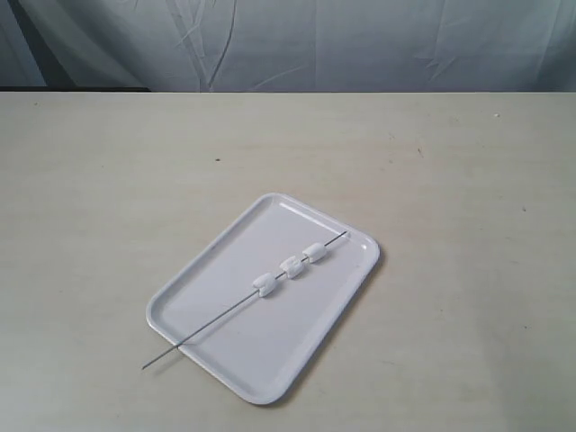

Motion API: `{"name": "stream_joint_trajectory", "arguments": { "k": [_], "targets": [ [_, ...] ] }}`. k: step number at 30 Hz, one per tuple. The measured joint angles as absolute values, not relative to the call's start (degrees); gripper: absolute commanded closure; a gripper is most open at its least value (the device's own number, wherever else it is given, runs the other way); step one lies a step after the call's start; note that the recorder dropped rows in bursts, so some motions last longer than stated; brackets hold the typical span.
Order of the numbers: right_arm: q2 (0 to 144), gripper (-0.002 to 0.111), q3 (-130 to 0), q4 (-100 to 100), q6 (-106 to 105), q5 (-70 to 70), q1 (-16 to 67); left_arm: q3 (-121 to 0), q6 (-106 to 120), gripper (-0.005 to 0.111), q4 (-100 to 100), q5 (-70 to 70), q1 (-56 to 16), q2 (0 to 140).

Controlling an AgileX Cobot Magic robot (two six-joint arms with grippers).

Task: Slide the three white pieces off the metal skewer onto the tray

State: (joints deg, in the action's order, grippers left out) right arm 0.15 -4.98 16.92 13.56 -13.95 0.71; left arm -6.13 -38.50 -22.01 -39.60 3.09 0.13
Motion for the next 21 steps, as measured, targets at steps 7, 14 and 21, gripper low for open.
{"name": "stream_joint_trajectory", "arguments": {
  "k": [7, 14, 21],
  "targets": [
    [4.72, 0.109, -17.73, 6.01, 13.69, 0.00, 5.61, -15.57, -60.95, 0.107, -54.18, -27.99, 3.09, 6.70],
    [21.84, 0.109, -28.49, 2.99, 9.79, 15.59, 12.35, -23.94, -82.50, 0.107, -81.23, -35.88, 3.09, 25.25],
    [40.34, 0.109, -37.38, 2.47, 1.44, 28.27, 21.08, -28.52, -96.94, 0.107, -98.55, -46.23, 3.09, 46.13]
  ]
}}
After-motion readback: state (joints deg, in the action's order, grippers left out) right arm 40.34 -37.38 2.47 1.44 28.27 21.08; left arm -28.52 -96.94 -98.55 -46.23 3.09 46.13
